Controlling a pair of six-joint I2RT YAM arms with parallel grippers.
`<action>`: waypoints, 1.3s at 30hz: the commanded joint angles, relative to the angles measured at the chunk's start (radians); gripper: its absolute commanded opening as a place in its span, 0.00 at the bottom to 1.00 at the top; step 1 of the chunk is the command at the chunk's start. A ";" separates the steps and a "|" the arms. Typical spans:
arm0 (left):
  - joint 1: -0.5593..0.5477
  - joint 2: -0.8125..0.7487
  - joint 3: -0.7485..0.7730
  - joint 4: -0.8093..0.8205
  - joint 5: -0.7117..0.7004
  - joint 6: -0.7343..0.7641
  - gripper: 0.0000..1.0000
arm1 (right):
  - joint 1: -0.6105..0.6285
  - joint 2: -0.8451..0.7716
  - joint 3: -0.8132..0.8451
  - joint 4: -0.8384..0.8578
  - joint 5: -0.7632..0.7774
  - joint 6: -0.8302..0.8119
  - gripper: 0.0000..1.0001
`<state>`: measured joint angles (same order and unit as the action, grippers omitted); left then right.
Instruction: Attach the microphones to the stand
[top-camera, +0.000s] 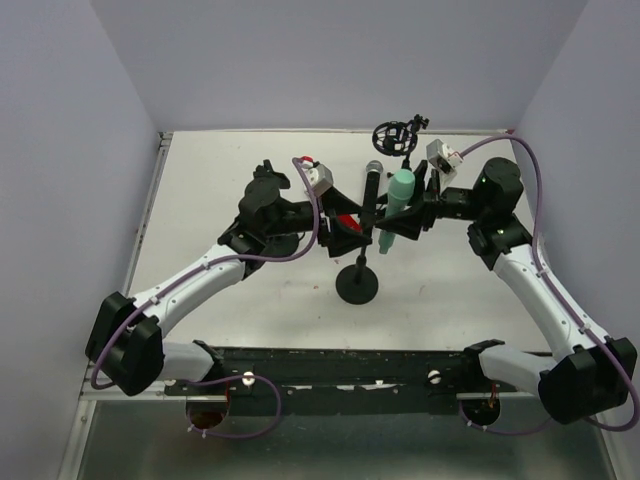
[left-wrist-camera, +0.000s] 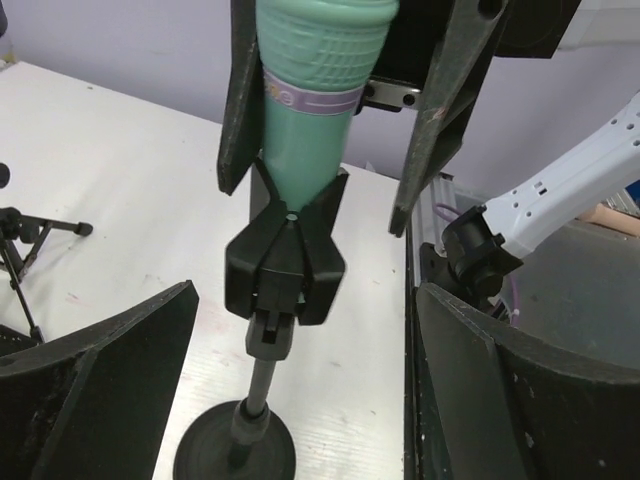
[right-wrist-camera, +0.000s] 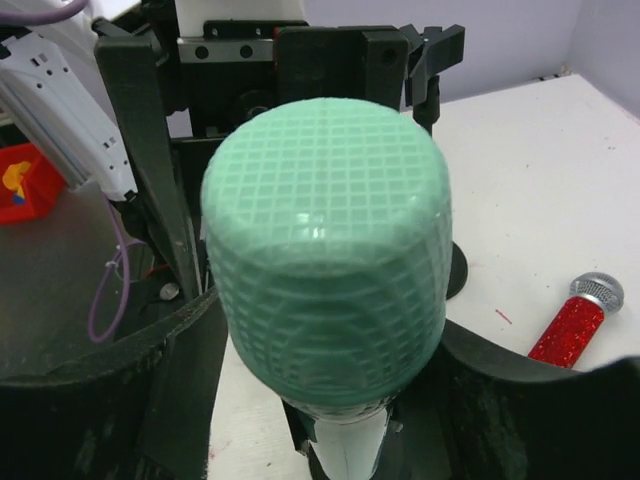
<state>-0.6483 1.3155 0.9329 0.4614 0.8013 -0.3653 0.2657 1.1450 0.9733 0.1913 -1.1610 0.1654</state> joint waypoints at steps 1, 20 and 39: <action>-0.005 -0.065 -0.011 -0.020 -0.016 0.017 0.98 | -0.017 -0.008 0.001 -0.128 0.006 -0.038 0.77; 0.015 -0.442 -0.120 -0.428 -0.155 0.264 0.98 | -0.091 -0.016 0.013 -0.343 -0.055 -0.305 0.93; 0.015 -0.604 -0.200 -0.512 -0.243 0.272 0.98 | -0.105 0.001 0.030 -0.343 -0.144 -0.342 0.39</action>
<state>-0.6369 0.7441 0.7418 -0.0322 0.5964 -0.1009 0.1749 1.1595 0.9913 -0.1154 -1.2869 -0.1383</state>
